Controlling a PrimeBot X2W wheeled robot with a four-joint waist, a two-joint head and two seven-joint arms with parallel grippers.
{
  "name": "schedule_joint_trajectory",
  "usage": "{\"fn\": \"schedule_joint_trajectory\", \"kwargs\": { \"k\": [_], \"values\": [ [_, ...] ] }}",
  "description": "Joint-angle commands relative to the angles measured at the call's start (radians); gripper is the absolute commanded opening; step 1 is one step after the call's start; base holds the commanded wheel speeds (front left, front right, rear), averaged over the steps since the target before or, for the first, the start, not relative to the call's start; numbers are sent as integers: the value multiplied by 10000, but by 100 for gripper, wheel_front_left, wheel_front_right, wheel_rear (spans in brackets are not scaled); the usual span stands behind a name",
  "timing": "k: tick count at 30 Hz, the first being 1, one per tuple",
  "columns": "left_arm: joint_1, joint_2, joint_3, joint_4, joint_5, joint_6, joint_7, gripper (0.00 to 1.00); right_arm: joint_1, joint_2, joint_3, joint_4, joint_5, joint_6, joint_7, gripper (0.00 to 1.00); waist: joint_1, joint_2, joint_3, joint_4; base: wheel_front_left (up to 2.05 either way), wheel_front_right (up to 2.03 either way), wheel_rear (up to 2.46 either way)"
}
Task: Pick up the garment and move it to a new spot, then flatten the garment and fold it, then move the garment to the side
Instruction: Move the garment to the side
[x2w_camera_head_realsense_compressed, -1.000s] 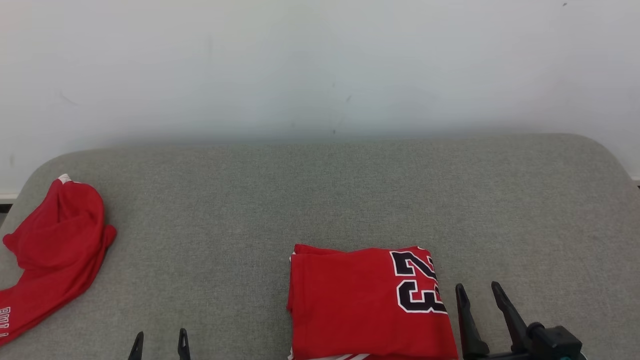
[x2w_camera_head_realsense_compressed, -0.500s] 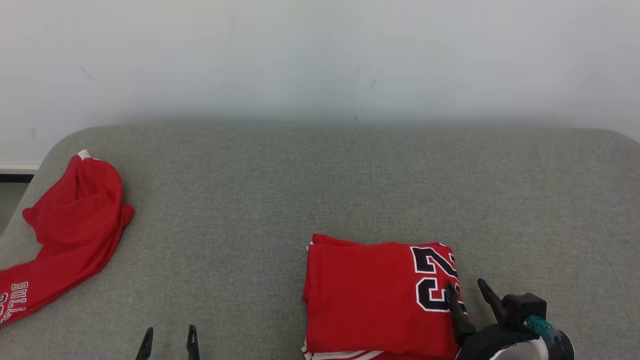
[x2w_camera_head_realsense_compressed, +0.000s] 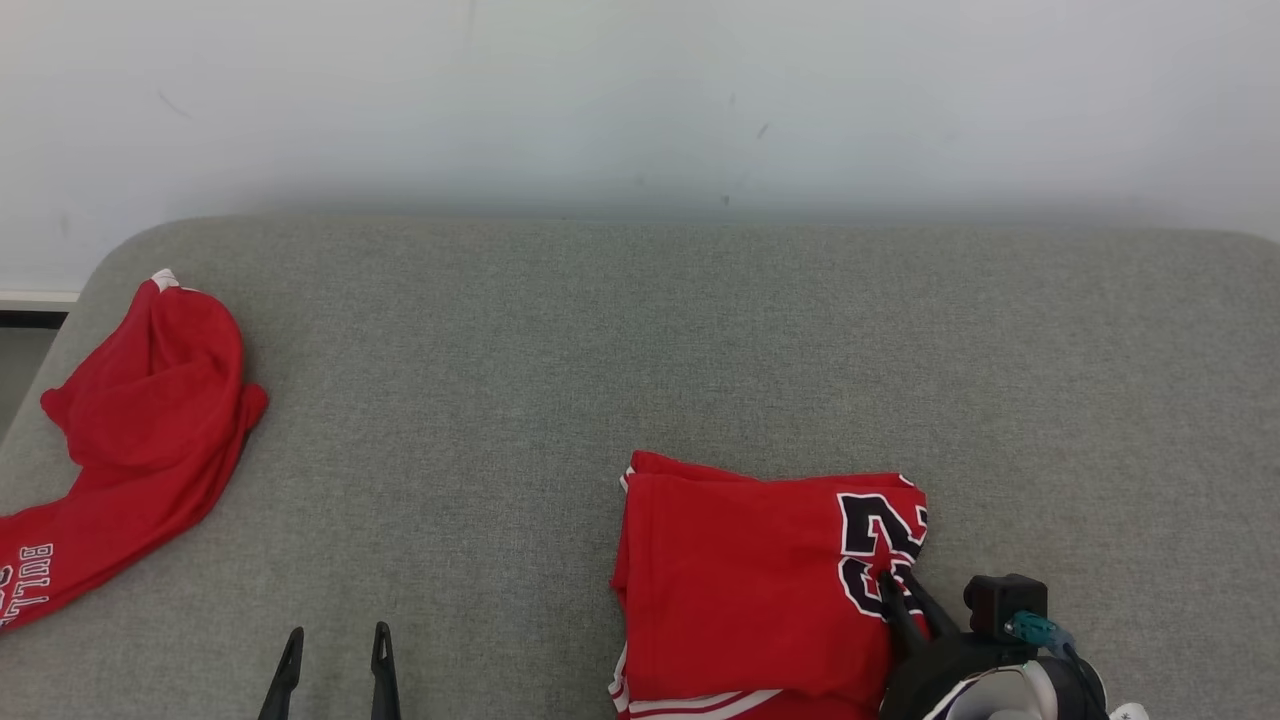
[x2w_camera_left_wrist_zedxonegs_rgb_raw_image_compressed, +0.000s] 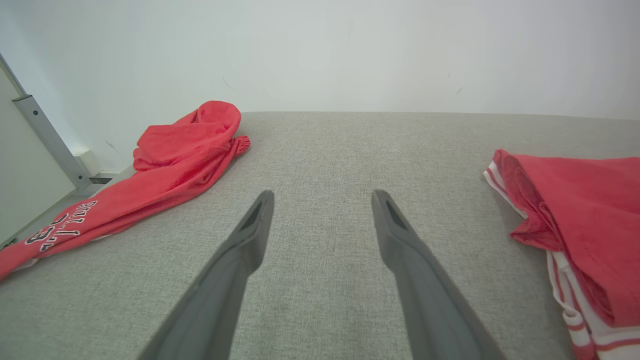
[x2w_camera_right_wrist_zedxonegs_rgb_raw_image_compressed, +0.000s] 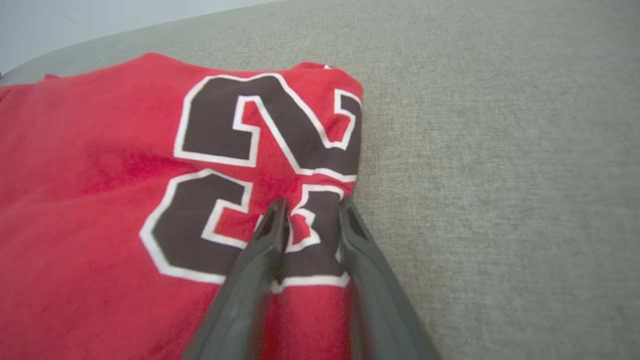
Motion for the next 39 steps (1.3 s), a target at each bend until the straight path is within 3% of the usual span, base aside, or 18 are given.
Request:
{"fn": "schedule_joint_trajectory", "kwargs": {
  "k": [1,9,29,39],
  "values": [
    [-59,-10,-6,22,-57,9,-31,100,81,84,80,155,81,-25,93,0,-1,0,1,2,0,0,0],
    [-276,-12,-196,-125,-167,39,-31,100,-986,-620,389,-257,530,-25,50,0,-1,0,440,-111,0,0,0],
    [-2314,-7,-1449,-1908,267,-291,-31,100,-5281,-4372,1588,-557,878,-25,49,0,-1,0,3527,-1053,0,0,0],
    [-2716,493,-939,-3055,675,-403,-31,100,-7499,-5158,2435,-99,694,-25,53,0,-1,0,4777,-2157,0,0,0]
  ]
}}
